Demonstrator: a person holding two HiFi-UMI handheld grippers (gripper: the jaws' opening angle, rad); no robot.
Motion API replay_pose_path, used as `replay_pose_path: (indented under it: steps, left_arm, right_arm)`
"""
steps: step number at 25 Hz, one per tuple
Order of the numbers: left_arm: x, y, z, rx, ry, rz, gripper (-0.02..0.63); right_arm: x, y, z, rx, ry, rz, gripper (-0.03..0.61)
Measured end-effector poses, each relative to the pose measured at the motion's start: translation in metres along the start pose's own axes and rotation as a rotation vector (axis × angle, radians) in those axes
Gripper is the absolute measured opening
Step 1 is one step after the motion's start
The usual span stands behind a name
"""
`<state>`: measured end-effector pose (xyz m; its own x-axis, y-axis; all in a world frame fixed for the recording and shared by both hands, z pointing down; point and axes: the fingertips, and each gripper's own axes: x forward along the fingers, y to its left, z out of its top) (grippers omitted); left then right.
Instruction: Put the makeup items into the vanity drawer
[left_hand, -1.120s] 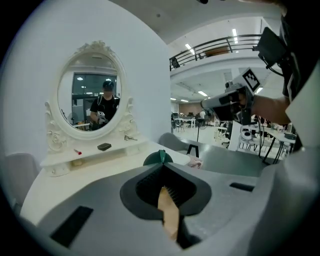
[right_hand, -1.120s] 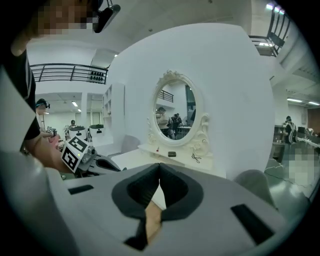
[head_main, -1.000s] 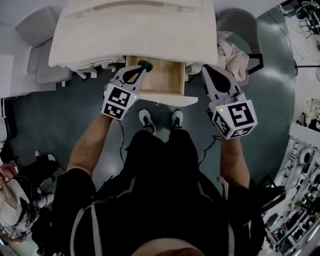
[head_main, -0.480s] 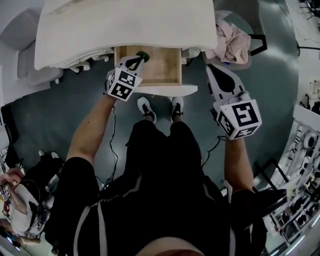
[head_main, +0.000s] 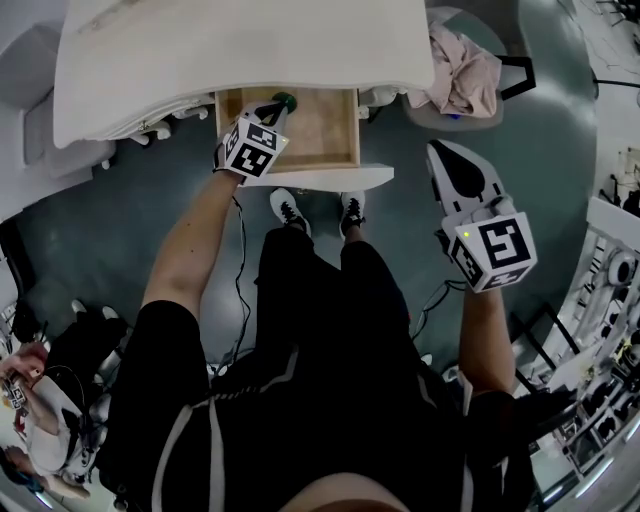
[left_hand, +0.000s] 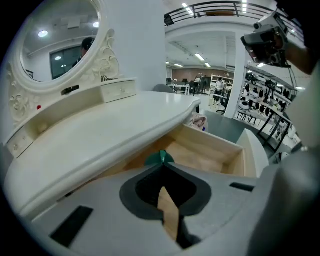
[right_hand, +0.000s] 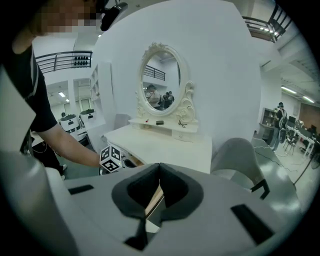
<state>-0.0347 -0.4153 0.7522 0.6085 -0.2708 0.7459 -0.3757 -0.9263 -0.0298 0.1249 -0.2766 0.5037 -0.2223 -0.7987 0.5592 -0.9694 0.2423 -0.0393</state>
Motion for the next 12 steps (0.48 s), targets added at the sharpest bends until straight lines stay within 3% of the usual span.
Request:
replay_pose_path:
  steps: [12]
  left_arm:
    - [0.038, 0.000, -0.026, -0.043, 0.077, -0.008, 0.005]
  right_arm:
    - [-0.016, -0.021, -0.029, 0.082, 0.025, -0.054, 0.006]
